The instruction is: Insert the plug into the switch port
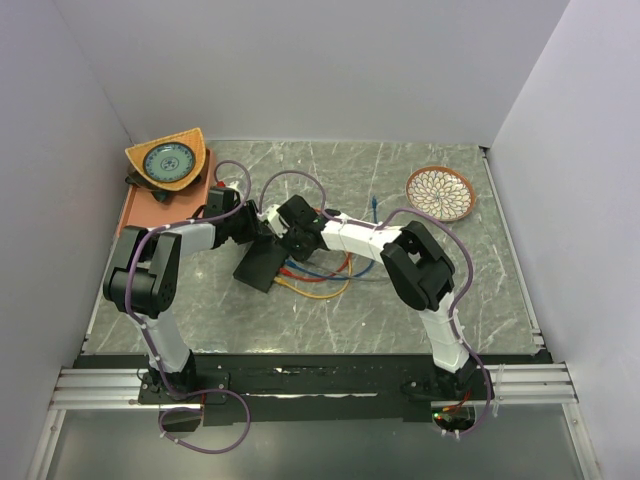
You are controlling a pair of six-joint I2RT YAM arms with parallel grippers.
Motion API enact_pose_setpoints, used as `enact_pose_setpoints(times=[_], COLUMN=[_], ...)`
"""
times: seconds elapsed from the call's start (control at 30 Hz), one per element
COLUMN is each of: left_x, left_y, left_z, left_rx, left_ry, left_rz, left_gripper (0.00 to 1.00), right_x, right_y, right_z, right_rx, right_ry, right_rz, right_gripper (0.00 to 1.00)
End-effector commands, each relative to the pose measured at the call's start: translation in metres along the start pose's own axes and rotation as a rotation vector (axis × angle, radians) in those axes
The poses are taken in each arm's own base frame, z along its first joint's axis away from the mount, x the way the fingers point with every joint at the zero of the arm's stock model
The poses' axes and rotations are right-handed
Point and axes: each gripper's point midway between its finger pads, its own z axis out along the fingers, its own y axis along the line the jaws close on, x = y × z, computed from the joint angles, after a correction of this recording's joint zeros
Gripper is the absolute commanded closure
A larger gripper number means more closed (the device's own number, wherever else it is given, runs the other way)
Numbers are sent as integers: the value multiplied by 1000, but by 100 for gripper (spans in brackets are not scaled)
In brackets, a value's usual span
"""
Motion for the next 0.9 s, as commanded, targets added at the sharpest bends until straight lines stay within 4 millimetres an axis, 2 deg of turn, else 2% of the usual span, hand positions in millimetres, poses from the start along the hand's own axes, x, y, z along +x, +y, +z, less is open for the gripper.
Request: enact_pose_setpoints(times=[0.0,0.2,0.4,0.53,0.87], left_x=[59,66,73,77,71], left_y=[-62,-68,-66,-64,-63], left_z=[-8,-7,-7,-8,-8], left_rx=[215,230,224,223,198], left_ry=[212,230,254,265,244], left_rz=[-7,-2,-2,-3,-2], left_gripper=[54,57,56,57,53], right_x=[-123,-137,-151,-151,-130], right_y=[0,-4,-13,-12,-7], right_z=[-18,-25,-28,-29,-26], right_rx=[-17,-7,14,12,1], right_ry=[-415,-442,-453,-449,-416], right_rz=[-4,-16,16,14,31], right_gripper=[100,100,100,100,100])
